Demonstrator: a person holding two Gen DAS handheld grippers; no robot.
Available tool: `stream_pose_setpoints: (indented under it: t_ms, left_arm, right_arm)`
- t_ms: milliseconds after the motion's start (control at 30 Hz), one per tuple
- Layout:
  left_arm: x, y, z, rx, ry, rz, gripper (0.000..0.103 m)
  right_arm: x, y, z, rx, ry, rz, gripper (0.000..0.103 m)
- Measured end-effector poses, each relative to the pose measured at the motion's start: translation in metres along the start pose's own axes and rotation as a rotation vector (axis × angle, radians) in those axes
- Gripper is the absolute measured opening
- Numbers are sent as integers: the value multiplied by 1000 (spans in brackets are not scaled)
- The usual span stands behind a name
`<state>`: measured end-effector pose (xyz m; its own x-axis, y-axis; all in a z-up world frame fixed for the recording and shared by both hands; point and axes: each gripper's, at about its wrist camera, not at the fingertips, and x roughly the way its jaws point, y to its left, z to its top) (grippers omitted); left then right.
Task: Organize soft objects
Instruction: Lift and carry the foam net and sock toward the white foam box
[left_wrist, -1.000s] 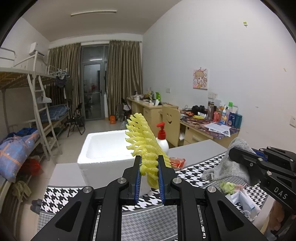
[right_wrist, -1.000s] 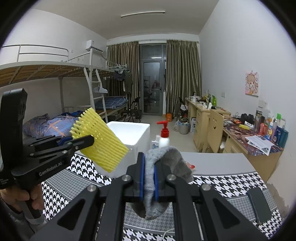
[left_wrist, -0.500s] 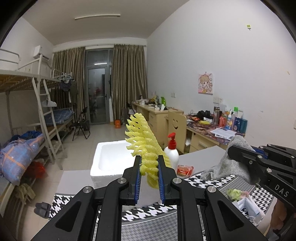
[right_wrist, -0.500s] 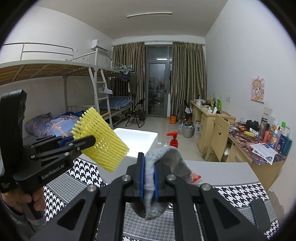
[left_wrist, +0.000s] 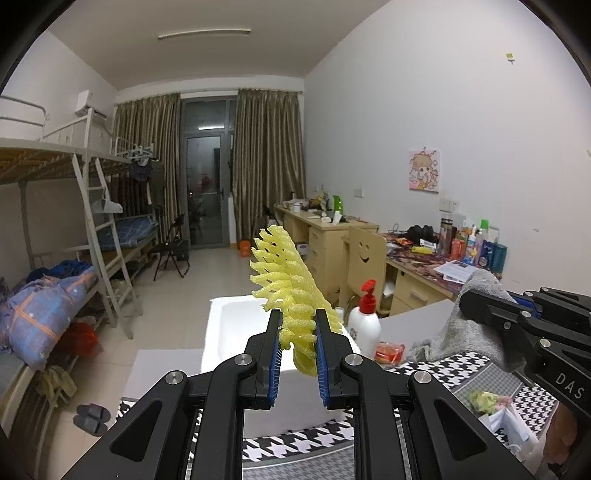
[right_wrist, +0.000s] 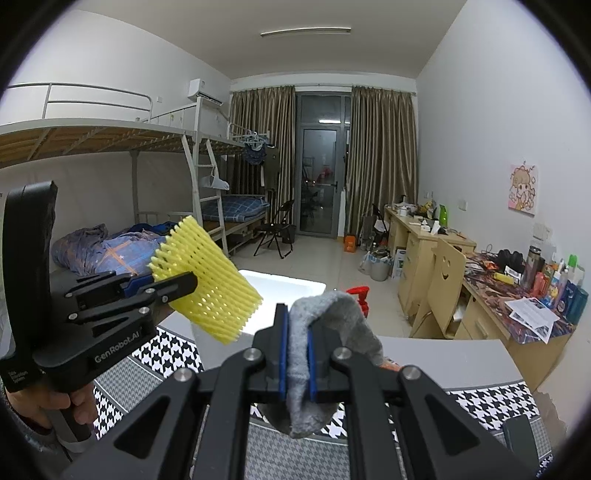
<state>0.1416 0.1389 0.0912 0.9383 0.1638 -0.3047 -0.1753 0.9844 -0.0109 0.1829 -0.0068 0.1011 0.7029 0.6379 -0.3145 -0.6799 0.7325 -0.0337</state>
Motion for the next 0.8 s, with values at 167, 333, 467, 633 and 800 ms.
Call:
stream_pose_setpoints:
  t_ms: [167,333,467,633,800]
  left_arm:
    - [8,5,6,3,3,12,17]
    - [12,9,10,2,2,8,17]
    - [18,12,14,2,2,22,17]
    - [24,17,19,6,4,44,17]
    - [34,21,22,4,16,55,17]
  right_arm:
    - [7,3,9,-2,-2,-1,12]
    - [17,3,17,18,19,38,12]
    - [21,9,20,9,13,23,12]
    - [28,11,25,12,13,20,12]
    - [38,12,29,13,25,17,12]
